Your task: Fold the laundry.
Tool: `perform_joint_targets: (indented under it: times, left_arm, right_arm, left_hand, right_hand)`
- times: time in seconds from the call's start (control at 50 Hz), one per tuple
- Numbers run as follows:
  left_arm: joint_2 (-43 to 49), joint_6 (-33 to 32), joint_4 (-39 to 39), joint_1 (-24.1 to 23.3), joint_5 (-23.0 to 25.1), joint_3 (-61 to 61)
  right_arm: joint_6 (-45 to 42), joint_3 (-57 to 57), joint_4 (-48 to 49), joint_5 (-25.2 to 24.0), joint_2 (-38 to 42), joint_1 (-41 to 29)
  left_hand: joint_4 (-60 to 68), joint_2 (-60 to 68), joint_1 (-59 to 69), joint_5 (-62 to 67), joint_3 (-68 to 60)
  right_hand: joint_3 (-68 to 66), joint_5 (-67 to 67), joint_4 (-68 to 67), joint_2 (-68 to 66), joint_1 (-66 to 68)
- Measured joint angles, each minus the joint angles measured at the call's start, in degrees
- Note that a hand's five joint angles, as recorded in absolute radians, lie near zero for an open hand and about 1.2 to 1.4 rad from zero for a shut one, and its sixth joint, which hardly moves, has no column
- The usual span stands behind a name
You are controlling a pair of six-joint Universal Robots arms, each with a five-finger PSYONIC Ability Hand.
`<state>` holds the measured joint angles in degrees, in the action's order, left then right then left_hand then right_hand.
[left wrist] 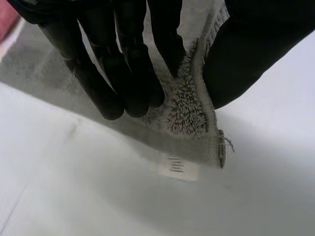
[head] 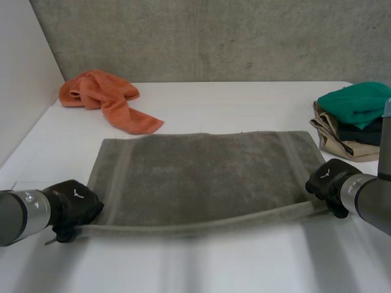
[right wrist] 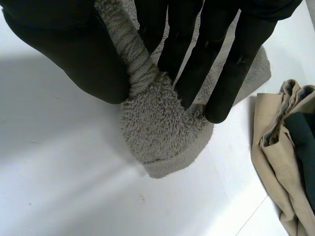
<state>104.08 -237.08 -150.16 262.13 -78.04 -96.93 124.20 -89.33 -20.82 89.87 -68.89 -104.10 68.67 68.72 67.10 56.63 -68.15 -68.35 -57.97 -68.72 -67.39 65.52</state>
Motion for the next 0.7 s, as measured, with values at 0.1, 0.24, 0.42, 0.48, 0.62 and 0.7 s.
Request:
perform_joint_targets:
  times: [0.1, 0.24, 0.42, 0.48, 0.62, 0.7]
  left_arm:
    - [2.6, 1.7, -2.0, -1.8, -1.5, 6.2]
    - [10.8, 5.8, -10.2, -3.4, -7.1, 21.0]
    - [18.8, 11.5, -29.1, -3.3, -8.9, 45.3]
    - [18.7, 16.9, -37.2, -2.8, -10.2, 51.8]
    - [17.0, 30.4, -49.4, -2.2, -12.5, 57.7]
    - [16.8, 34.0, -50.1, -2.1, -12.7, 56.0]
  right_arm:
    - [0.7, 1.3, 3.5, -0.4, 1.9, 0.4]
    - [3.1, 6.9, 12.9, 0.0, 6.3, 1.6]
    - [13.9, 21.2, 35.2, 1.3, 8.7, 1.2]
    - [21.3, 24.5, 45.7, 2.1, 7.6, 1.5]
    - [34.3, 26.4, 60.8, 2.0, 4.3, 1.9]
    - [36.8, 26.3, 61.6, 1.5, 4.1, 1.8]
  left_hand:
    - [0.0, 0.0, 0.0, 0.0, 0.0]
    - [0.0, 0.0, 0.0, 0.0, 0.0]
    - [0.0, 0.0, 0.0, 0.0, 0.0]
    - [0.0, 0.0, 0.0, 0.0, 0.0]
    - [0.0, 0.0, 0.0, 0.0, 0.0]
    - [0.0, 0.0, 0.0, 0.6, 0.0]
  right_hand:
    - [0.0, 0.0, 0.0, 0.0, 0.0]
    - [-0.2, 0.0, 0.0, 0.0, 0.0]
    - [-0.4, 0.0, 0.0, 0.0, 0.0]
    - [-0.4, 0.0, 0.0, 0.0, 0.0]
    - [-0.4, -0.6, 0.0, 0.0, 0.0]
    - [-0.4, -1.0, 0.0, 0.0, 0.0]
